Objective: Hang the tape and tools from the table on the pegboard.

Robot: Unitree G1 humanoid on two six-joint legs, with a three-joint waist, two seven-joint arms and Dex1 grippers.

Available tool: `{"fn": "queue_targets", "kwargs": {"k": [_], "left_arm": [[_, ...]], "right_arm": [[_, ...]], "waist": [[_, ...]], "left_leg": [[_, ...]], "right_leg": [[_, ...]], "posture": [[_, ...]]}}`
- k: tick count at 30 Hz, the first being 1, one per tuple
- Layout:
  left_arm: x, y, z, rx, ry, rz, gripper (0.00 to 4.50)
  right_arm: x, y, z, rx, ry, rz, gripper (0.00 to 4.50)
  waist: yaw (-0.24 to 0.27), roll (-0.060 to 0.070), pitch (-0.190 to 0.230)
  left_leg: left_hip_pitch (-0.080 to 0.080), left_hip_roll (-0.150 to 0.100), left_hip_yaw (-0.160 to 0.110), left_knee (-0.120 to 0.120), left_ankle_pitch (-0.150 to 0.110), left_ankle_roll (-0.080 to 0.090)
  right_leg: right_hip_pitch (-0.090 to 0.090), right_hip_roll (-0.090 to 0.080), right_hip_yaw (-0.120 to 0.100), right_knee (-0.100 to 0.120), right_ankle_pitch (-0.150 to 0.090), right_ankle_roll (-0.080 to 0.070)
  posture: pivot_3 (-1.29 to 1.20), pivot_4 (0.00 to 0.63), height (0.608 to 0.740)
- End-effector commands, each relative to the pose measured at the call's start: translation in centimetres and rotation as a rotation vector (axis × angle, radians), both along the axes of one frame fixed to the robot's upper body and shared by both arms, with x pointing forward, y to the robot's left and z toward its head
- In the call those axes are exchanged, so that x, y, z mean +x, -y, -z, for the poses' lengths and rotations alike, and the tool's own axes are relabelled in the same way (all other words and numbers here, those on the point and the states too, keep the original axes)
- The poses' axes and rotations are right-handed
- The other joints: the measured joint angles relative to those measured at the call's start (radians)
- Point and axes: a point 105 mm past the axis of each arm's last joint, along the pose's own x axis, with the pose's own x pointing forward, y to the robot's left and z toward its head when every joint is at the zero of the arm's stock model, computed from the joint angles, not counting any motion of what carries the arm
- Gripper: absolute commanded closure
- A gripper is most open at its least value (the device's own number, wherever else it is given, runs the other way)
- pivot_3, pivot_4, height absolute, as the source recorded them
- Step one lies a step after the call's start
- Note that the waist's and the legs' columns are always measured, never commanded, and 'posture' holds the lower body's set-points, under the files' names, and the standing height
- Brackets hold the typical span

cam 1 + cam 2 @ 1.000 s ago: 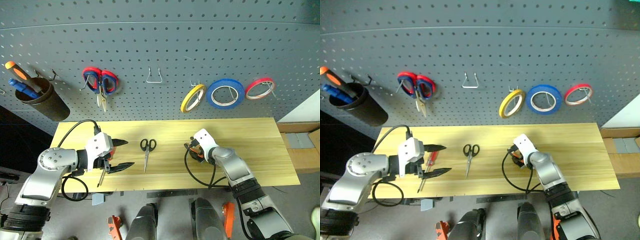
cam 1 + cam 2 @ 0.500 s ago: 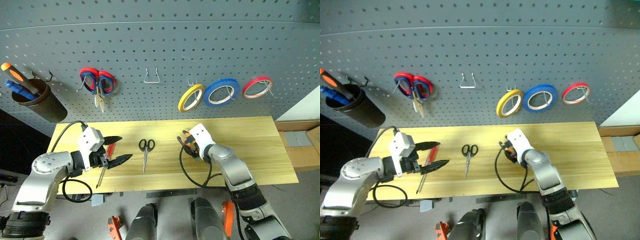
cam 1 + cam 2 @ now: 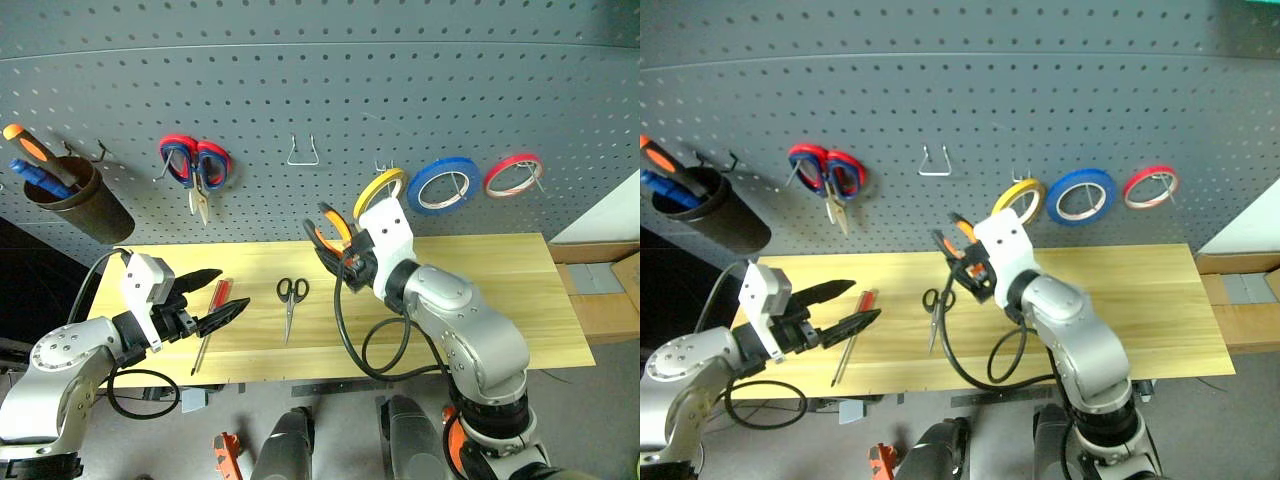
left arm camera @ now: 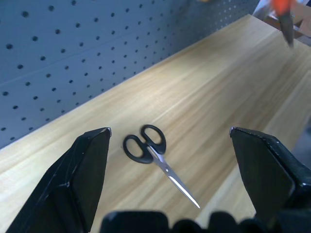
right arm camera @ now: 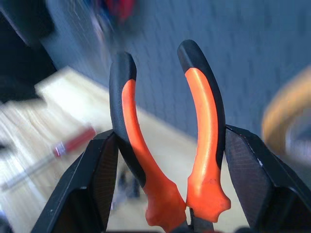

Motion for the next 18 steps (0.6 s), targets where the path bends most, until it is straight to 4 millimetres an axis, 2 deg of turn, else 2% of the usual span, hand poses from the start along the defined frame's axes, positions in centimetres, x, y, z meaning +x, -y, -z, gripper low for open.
{"fn": "queue_targets", "kwargs": {"k": [1,5,11,18], "left_arm": [[0.0,-0.9,-1.7,0.014,0.074,-0.021,0.29],[0.2,-1.1,-2.6,-0.004,0.140,-0.024,0.29],[0.6,-1.2,-3.0,-0.071,0.146,-0.035,0.29],[0.8,-0.4,-3.8,-0.104,0.163,-0.012,0.29]], "right_arm": [[-0.1,-0.8,-3.0,0.088,0.100,-0.042,1.71],[1.1,-1.4,-5.6,0.143,0.150,-0.070,1.71],[1.9,-3.1,-9.6,0.242,0.246,-0.128,1.71],[2.5,-4.7,-12.4,0.309,0.317,-0.167,1.71]], "waist": [[0.002,0.000,0.000],[0.006,0.000,0.000],[0.002,0.000,0.000],[0.002,0.000,0.000]], "left_leg": [[0.000,0.000,0.000,0.000,0.000,0.000],[0.000,0.000,0.000,0.000,0.001,-0.001],[0.000,0.001,0.000,-0.001,0.001,-0.002],[-0.001,0.001,0.000,-0.001,0.001,-0.002]], "right_leg": [[0.000,0.001,0.000,0.000,0.000,0.000],[0.000,0.001,0.000,0.000,0.001,-0.001],[-0.002,0.002,0.000,0.000,0.001,-0.002],[-0.002,0.002,0.000,0.000,0.001,-0.002]], "posture": [[-0.03,0.268,0.740],[-0.03,0.268,0.740],[-0.04,0.266,0.740],[-0.04,0.261,0.740]]}}
